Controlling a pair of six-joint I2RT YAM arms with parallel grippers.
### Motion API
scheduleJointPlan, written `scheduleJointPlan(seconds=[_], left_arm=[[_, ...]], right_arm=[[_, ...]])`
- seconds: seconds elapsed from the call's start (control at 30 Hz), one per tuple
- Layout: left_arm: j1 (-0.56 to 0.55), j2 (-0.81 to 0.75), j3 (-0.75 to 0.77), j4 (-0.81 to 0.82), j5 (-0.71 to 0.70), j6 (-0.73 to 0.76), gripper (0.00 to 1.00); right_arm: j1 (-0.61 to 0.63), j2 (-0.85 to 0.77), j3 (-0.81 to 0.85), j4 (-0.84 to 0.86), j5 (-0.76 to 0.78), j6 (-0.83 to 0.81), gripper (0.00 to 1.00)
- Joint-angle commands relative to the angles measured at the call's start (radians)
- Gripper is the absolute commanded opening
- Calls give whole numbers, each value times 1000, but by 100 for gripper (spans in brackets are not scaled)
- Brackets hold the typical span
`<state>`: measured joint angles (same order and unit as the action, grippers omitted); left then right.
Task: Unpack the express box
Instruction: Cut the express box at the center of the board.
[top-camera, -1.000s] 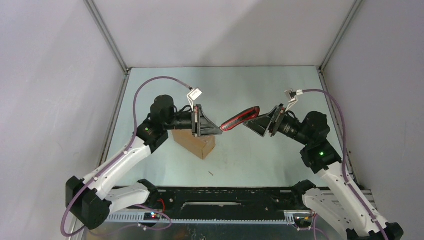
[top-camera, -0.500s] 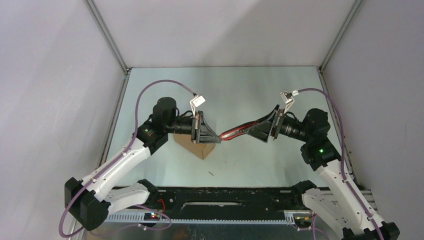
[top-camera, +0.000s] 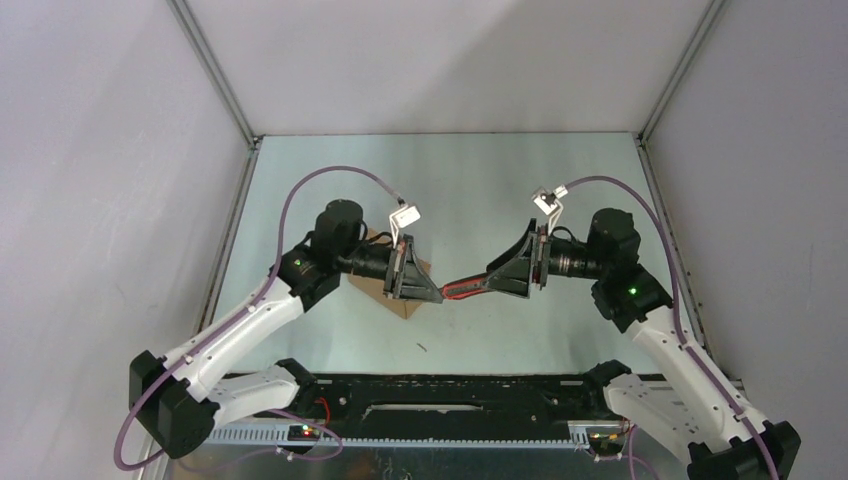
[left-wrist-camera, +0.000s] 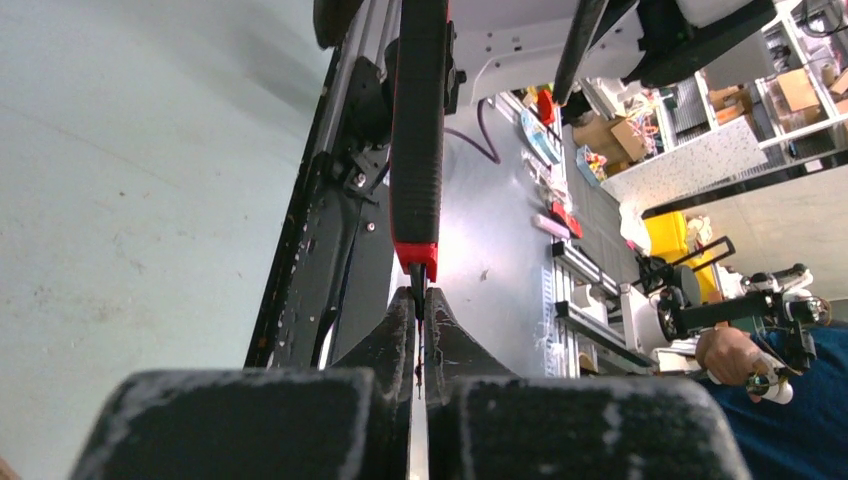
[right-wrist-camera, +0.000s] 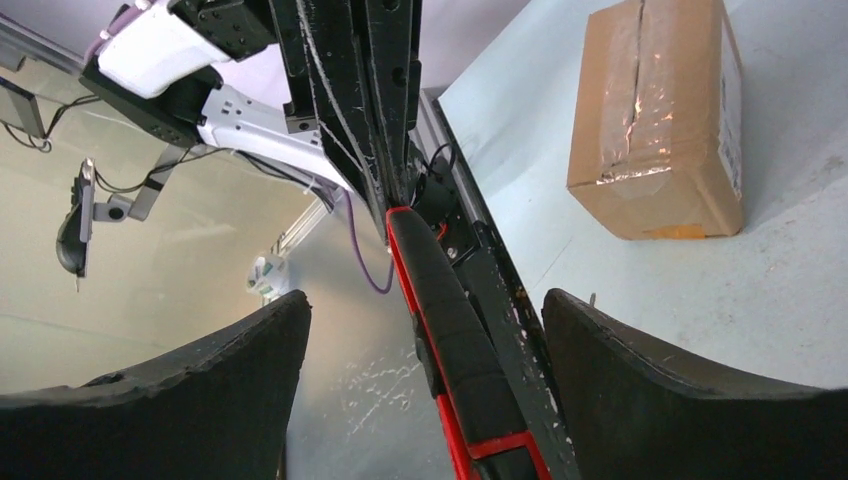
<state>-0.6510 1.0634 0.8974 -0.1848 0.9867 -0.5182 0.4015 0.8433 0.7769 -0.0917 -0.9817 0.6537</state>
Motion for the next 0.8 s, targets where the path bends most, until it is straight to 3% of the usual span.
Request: scheduleJointPlan(seconds=[0.0, 0.33, 0.57, 0.77], left_arm=[[-8, -14, 46, -96, 28, 101, 0], [-62, 11, 59, -158, 36, 169, 0], [-81, 9, 58, -190, 39, 207, 0], [-84, 26, 84, -228, 0, 249, 0]], right_arm=[[12, -21, 55, -97, -33, -87, 88], [142, 11, 55, -187, -25, -169, 85], [254, 68, 55, -211, -2, -209, 72], [315, 116, 53, -264, 25, -227, 55]])
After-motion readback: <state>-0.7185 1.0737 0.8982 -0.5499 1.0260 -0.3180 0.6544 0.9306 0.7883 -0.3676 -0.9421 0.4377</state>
